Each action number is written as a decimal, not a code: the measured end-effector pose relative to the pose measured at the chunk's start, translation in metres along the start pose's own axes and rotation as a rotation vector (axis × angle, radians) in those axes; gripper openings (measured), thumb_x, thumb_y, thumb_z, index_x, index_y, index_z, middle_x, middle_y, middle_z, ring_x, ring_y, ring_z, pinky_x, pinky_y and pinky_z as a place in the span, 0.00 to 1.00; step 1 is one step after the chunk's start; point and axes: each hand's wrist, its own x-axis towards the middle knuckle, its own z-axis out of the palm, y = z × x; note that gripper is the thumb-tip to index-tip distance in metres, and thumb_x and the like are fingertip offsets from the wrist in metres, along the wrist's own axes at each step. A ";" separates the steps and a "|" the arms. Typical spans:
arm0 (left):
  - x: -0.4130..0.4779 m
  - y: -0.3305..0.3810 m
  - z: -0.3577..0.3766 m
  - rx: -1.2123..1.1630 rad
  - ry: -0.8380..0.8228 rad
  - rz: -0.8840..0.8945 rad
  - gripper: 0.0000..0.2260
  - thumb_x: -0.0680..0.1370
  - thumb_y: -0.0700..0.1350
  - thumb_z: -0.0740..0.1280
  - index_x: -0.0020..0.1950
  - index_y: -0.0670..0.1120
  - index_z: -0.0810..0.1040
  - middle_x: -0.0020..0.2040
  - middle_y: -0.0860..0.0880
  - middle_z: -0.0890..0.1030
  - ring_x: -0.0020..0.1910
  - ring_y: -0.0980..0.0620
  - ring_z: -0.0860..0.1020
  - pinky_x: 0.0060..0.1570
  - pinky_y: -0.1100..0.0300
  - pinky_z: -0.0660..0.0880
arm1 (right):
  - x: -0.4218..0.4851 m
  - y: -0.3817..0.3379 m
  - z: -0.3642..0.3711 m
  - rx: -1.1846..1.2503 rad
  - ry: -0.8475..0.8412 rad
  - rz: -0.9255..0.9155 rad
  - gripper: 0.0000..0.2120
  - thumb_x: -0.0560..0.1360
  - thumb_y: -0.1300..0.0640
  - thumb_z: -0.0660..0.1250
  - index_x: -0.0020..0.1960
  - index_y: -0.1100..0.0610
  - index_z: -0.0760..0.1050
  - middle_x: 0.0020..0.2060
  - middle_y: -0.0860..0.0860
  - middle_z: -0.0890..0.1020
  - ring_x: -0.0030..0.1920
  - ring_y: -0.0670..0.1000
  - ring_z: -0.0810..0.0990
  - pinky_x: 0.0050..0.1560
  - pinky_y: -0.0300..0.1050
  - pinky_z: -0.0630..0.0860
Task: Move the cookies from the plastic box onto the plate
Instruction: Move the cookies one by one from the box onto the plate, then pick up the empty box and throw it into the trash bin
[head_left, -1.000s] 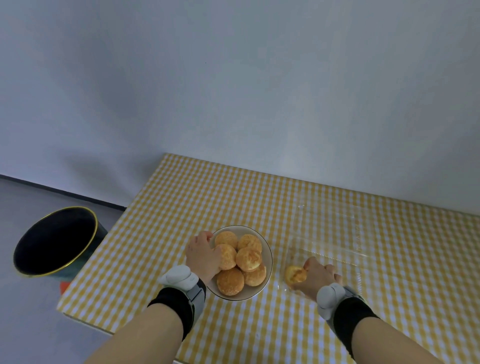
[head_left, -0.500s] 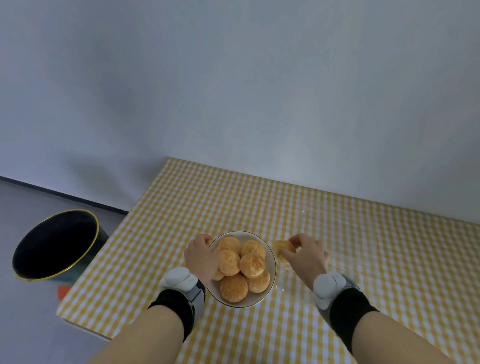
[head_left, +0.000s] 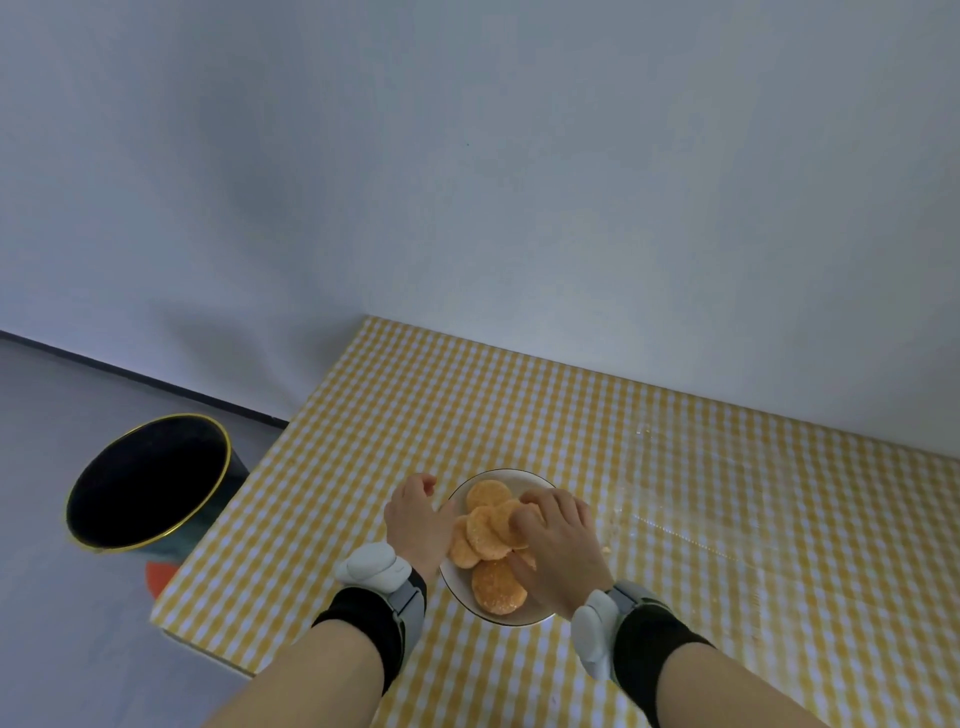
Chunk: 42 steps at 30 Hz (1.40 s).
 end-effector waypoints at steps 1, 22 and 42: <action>0.000 -0.001 0.000 0.007 -0.005 -0.006 0.16 0.74 0.42 0.67 0.61 0.43 0.73 0.58 0.46 0.77 0.58 0.45 0.74 0.61 0.49 0.72 | -0.003 0.002 0.000 0.006 0.000 -0.006 0.15 0.64 0.45 0.66 0.49 0.49 0.74 0.52 0.47 0.79 0.54 0.54 0.75 0.56 0.49 0.64; -0.035 0.098 0.061 -0.157 -0.393 0.137 0.15 0.80 0.46 0.59 0.65 0.45 0.70 0.62 0.49 0.74 0.56 0.52 0.72 0.56 0.59 0.67 | -0.049 0.133 -0.056 0.348 0.078 1.184 0.29 0.78 0.48 0.57 0.75 0.55 0.55 0.76 0.54 0.56 0.75 0.57 0.53 0.73 0.56 0.53; -0.071 0.181 0.157 -0.313 -0.554 -0.311 0.32 0.78 0.65 0.49 0.76 0.48 0.56 0.76 0.46 0.62 0.74 0.45 0.62 0.71 0.47 0.59 | -0.075 0.253 -0.069 1.392 0.266 1.393 0.24 0.81 0.46 0.52 0.74 0.55 0.61 0.73 0.57 0.64 0.73 0.60 0.62 0.73 0.59 0.57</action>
